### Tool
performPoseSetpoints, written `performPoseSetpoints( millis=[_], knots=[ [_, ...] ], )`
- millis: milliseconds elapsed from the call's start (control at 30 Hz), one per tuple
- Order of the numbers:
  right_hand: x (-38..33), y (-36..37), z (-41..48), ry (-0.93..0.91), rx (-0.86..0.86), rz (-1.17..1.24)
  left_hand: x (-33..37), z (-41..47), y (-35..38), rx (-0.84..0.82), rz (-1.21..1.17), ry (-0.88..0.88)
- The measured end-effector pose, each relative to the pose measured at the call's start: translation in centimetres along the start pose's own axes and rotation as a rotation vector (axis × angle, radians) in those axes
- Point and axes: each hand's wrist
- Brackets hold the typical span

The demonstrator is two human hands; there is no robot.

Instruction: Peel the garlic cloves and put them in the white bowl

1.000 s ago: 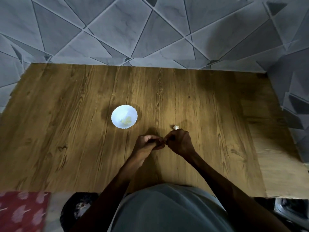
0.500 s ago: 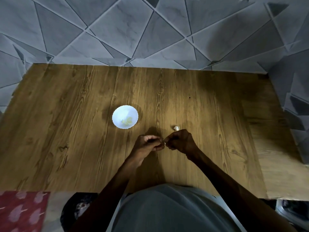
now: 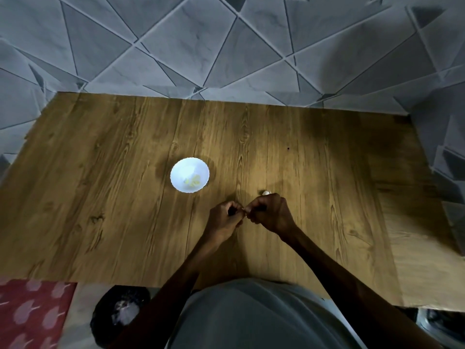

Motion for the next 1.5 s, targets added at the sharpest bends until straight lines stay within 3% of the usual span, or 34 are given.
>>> performPoseSetpoints(
  millis=[100,267,367,633,767,1000,1200,1500],
  knots=[
    [0.0,-0.2,0.0,0.103,-0.036,0.146,-0.3,0.0,0.4,0.024,-0.077,-0.030],
    [0.8,0.2,0.0,0.204,-0.060,0.218,-0.9,0.1,0.3,0.026,0.002,0.014],
    [1.0,0.2,0.1,0.204,-0.072,0.182,-0.9,0.1,0.0,-0.016,0.021,0.030],
    [1.7,0.0,0.8,0.172,-0.117,0.001,-0.3,0.2,0.1,-0.016,-0.219,-0.015],
    [1.8,0.1,0.9,0.171,-0.099,0.005,0.0,0.0,-0.1,-0.016,-0.144,-0.005],
    [1.0,0.2,0.3,0.170,-0.031,0.259,-0.2,-0.2,-0.5,0.022,0.073,0.076],
    [1.0,0.5,0.0,0.136,0.001,0.384,0.0,-0.2,-0.7,-0.006,-0.113,0.049],
    [1.1,0.9,-0.2,-0.044,0.104,0.163,0.6,-0.9,-1.0,-0.036,-0.362,0.016]
  ],
)
Point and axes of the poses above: each hand's wrist, its own z-axis towards the middle knuckle, its own y-axis out of the palm, x = y × z, and after that the axes turned 12 degrees about -x, right-handed
